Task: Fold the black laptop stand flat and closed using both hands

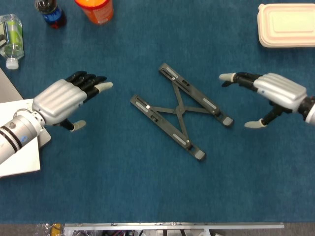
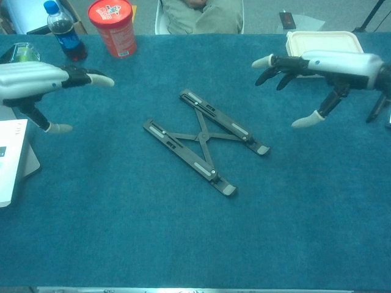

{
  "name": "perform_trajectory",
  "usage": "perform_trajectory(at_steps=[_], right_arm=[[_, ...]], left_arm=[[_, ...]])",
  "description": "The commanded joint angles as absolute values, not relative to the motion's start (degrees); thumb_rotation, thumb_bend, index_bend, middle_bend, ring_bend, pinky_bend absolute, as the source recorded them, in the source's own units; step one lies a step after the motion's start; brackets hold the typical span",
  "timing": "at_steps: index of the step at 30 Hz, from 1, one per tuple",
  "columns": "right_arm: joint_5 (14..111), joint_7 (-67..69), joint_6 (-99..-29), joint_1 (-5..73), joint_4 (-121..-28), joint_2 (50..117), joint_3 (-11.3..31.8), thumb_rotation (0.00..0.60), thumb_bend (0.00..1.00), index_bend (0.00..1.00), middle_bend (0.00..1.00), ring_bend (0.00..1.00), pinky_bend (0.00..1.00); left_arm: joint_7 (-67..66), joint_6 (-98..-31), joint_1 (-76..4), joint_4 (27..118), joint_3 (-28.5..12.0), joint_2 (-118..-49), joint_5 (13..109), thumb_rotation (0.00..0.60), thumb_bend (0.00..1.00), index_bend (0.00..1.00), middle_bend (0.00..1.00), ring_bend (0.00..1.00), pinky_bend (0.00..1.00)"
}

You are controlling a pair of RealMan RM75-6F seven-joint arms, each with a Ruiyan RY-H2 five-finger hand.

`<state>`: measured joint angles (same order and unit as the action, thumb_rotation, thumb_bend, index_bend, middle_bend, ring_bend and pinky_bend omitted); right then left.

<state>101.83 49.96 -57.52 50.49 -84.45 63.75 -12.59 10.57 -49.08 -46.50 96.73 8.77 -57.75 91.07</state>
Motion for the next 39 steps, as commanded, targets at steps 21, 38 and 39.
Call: perform_trajectory(at_steps=[21,38,39], right_arm=[[102.69,8.68,-57.91,47.37,-69.11,81.61,-5.47,0.6,0.0,0.0,0.02,0.0,0.16],[104.57,3.24,-60.89,46.85,-59.18,86.87,-5.79,0.6,0.0,0.0,0.02,0.0,0.16],[104.71,3.41,-61.08,46.86,-58.54,87.27,-5.88,0.6,0.0,0.0,0.02,0.0,0.16]], left_arm=[[-15.76,-45.78,-44.85,93.24,4.05,-69.45,86.77,0.6,0.28,0.0,0.0,0.0,0.0],[-4.7,-41.03,-44.59,97.29,0.57,-70.3,75.64,0.6,0.28,0.0,0.0,0.0,0.0],[-3.53,-40.57,-44.59,97.59,0.25,-69.94,74.73,0.6,0.28,0.0,0.0,0.0,0.0]])
